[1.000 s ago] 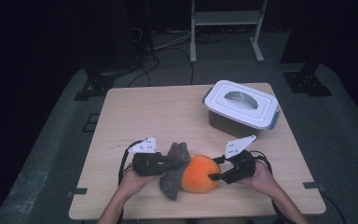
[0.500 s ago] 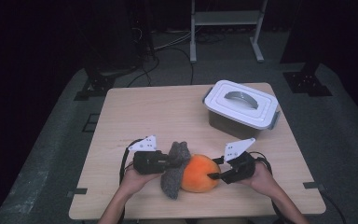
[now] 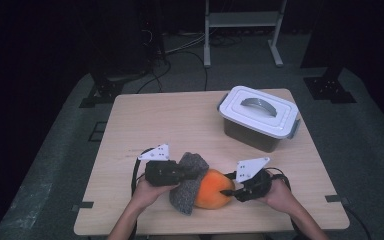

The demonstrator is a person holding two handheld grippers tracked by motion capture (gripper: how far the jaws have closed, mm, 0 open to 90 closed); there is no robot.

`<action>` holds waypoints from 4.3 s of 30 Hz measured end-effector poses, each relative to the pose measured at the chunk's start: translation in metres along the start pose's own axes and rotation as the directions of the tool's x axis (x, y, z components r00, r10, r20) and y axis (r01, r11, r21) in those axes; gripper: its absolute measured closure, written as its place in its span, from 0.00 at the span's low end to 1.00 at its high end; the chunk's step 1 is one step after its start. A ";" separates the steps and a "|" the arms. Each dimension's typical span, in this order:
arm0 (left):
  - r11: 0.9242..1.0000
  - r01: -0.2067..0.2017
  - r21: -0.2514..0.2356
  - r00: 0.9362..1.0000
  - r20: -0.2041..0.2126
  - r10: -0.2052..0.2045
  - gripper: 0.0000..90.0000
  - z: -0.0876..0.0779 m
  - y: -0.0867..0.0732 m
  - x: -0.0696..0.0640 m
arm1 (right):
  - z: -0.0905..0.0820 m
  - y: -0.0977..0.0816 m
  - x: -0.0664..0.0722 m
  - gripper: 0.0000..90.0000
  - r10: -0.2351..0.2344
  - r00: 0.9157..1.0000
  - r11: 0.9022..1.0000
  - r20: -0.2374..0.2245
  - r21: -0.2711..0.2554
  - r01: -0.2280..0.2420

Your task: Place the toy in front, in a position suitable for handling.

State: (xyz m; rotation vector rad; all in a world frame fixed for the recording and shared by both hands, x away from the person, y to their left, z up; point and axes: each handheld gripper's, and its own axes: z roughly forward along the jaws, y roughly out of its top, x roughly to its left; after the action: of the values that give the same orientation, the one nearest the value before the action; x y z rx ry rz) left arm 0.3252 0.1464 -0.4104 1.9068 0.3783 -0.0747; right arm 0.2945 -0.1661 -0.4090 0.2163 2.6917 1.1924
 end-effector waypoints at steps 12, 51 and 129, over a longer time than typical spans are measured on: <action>0.999 -0.026 0.032 0.999 0.036 0.025 0.86 0.005 0.002 -0.003 | 0.010 -0.001 -0.017 0.28 0.182 0.978 0.983 -0.102 0.025 -0.181; 0.996 -0.080 0.042 0.997 0.025 0.079 0.86 0.007 0.016 -0.011 | 0.006 0.002 -0.010 0.44 0.122 0.992 0.991 -0.029 -0.055 -0.124; 0.998 -0.016 0.053 0.999 0.033 0.014 0.87 0.008 0.023 -0.009 | 0.010 0.010 -0.001 0.60 0.031 0.999 0.999 -0.009 -0.021 -0.031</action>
State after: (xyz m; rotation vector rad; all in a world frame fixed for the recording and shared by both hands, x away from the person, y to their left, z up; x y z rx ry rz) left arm 0.3243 0.1297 -0.3909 1.9587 0.3427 -0.1070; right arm 0.2982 -0.1521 -0.4077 0.2509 2.6917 1.2326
